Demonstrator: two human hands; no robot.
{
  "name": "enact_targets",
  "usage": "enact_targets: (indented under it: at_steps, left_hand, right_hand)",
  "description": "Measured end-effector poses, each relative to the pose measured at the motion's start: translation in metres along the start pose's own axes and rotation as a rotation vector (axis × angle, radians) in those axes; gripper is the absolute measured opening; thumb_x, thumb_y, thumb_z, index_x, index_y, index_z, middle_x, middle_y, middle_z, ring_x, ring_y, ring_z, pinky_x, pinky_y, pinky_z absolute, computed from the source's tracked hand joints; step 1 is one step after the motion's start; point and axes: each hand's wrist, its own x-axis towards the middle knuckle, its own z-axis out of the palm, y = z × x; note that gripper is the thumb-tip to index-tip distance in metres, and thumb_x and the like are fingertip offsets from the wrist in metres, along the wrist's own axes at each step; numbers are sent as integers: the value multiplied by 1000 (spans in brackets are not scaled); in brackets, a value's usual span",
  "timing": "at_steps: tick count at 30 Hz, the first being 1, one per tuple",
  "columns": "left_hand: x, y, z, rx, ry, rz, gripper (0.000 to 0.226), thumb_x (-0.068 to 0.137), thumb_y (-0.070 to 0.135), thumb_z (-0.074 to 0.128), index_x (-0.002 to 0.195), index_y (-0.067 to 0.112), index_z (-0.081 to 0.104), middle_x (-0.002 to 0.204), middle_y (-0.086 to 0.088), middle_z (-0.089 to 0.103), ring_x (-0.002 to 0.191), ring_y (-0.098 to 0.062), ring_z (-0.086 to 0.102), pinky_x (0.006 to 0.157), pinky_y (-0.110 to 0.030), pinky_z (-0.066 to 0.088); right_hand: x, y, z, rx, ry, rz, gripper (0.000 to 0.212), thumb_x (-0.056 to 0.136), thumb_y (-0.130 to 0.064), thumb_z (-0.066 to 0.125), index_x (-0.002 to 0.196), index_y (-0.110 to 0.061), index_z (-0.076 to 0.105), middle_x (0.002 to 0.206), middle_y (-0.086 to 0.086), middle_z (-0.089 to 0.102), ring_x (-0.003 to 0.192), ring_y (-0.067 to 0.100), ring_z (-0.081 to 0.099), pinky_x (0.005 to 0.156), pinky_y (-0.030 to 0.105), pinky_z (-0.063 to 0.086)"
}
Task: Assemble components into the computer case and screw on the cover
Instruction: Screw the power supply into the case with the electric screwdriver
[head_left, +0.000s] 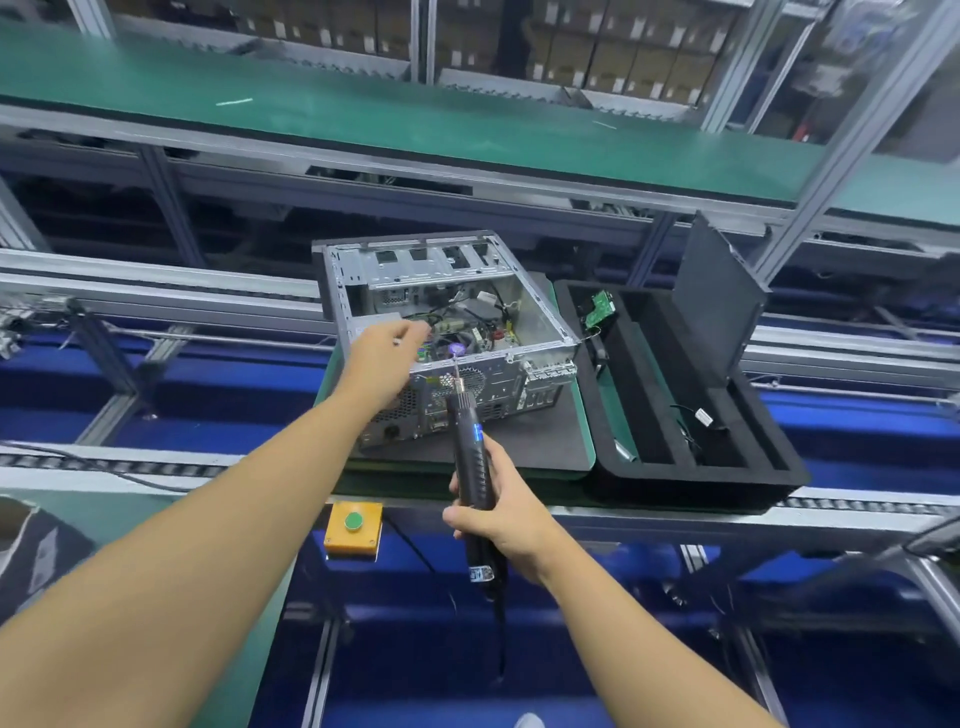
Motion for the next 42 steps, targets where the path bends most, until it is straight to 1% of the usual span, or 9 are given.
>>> enact_targets:
  at_steps: [4, 8, 12, 17, 27, 30, 34, 38, 42]
  left_hand:
    - [29, -17, -8, 317, 35, 106, 42, 100, 43, 48, 129, 16, 62, 140, -5, 43, 126, -22, 46, 102, -35, 36]
    - [55, -36, -9, 621, -64, 29, 56, 101, 52, 37, 148, 22, 43, 162, -6, 19, 147, -27, 23, 113, -47, 29]
    - [69, -54, -3, 732, -205, -55, 54, 100, 52, 26, 142, 23, 45, 155, -9, 30, 143, -26, 28, 112, -48, 30]
    - [62, -74, 11, 872, -17, 100, 47, 97, 50, 29, 131, 23, 47, 140, -9, 42, 132, -27, 35, 103, -52, 27]
    - [70, -83, 3, 843, 3, 120, 48, 93, 47, 34, 134, 29, 49, 136, -6, 45, 127, -25, 38, 102, -47, 27]
    - [70, -81, 0, 824, -32, 112, 50, 92, 47, 32, 135, 29, 48, 145, -6, 41, 134, -24, 33, 105, -47, 23]
    - [75, -76, 2, 795, -99, 26, 50, 92, 45, 35, 139, 32, 42, 163, -3, 17, 151, -20, 8, 115, -51, 13]
    - [85, -70, -4, 697, -108, -7, 39, 90, 40, 40, 127, 28, 48, 146, -4, 39, 140, -26, 23, 103, -52, 31]
    - [92, -77, -2, 738, -46, 15, 47, 93, 47, 40, 130, 19, 44, 139, -12, 43, 135, -30, 26, 100, -49, 36]
  right_hand:
    - [-7, 12, -7, -50, -11, 13, 90, 75, -11, 80, 145, -49, 38, 105, 5, 60, 80, 20, 63, 77, 35, 56]
    - [-10, 23, -10, -82, 7, 46, 95, 75, -15, 80, 147, -55, 33, 104, -3, 64, 80, 18, 65, 77, 30, 55]
    - [-12, 29, -13, -140, 3, 26, 92, 77, -17, 79, 142, -64, 33, 103, -8, 65, 81, 16, 66, 79, 32, 56]
    - [-14, 33, -16, -168, 18, 23, 91, 76, -18, 78, 143, -62, 34, 103, -10, 64, 82, 14, 65, 80, 34, 57]
    - [-11, 37, -10, -145, -25, 41, 92, 76, -12, 76, 143, -60, 35, 102, -8, 61, 80, 15, 62, 81, 36, 55]
    - [-10, 46, -6, -149, -59, 81, 93, 75, -12, 76, 144, -60, 35, 100, -8, 62, 78, 15, 63, 79, 32, 56]
    - [-5, 60, 3, -178, -107, 158, 92, 76, -17, 78, 144, -60, 34, 100, -9, 64, 75, 14, 65, 76, 29, 58]
    - [5, 73, 15, -189, -150, 245, 97, 75, -23, 80, 142, -68, 28, 109, -2, 65, 74, 15, 68, 73, 27, 58]
    - [20, 88, 27, -236, -171, 287, 103, 73, -27, 80, 145, -69, 20, 112, -1, 65, 75, 13, 69, 77, 31, 61]
